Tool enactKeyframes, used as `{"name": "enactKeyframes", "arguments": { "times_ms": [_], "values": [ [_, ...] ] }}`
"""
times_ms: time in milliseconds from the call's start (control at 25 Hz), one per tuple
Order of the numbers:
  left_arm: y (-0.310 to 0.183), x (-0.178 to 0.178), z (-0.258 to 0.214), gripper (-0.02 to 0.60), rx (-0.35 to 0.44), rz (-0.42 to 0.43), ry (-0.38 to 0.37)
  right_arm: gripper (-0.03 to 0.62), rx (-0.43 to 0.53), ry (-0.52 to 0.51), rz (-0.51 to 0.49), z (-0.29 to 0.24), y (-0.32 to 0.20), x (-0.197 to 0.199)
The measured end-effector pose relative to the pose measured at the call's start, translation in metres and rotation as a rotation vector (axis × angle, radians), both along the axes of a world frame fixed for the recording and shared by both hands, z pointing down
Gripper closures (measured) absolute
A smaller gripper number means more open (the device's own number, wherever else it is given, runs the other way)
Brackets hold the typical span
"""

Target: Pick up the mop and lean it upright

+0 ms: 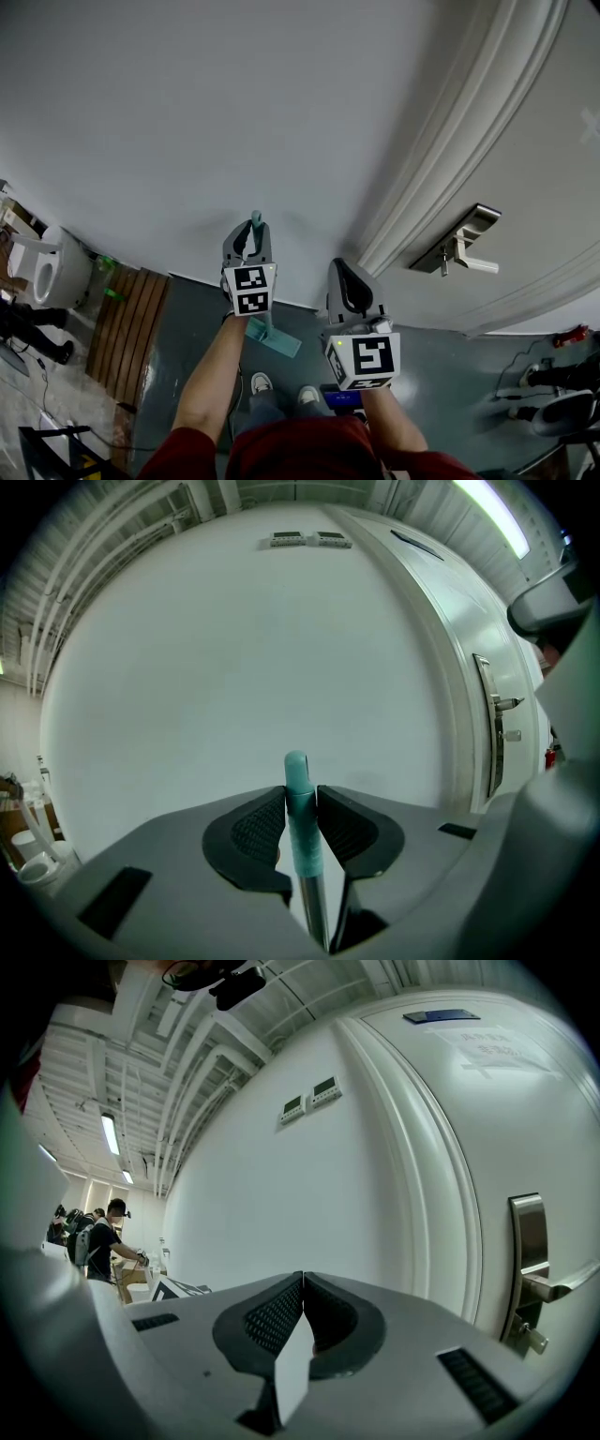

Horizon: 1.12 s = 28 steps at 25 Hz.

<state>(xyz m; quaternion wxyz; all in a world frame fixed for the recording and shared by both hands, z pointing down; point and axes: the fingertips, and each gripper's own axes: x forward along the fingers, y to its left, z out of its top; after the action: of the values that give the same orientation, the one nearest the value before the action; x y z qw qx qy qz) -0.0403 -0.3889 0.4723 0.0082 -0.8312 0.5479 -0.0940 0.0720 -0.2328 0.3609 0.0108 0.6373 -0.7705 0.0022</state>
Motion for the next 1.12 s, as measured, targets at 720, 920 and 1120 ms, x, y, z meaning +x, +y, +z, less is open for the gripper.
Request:
{"name": "enactKeyframes", "arguments": {
  "times_ms": [720, 920, 1120],
  "values": [
    [-0.035, 0.001, 0.004, 0.459, -0.025, 0.001, -0.023, 0.577, -0.007, 0.019, 0.006, -0.001, 0.008, 0.001],
    [-0.034, 0.004, 0.004, 0.412, -0.026, 0.017, -0.025, 0.577, -0.01, 0.016, 0.001, 0.002, 0.007, -0.001],
    [-0.03, 0.004, 0.006, 0.366, -0.046, 0.034, -0.018, 0.577, -0.01, 0.018, -0.012, 0.002, 0.007, -0.008]
  ]
}}
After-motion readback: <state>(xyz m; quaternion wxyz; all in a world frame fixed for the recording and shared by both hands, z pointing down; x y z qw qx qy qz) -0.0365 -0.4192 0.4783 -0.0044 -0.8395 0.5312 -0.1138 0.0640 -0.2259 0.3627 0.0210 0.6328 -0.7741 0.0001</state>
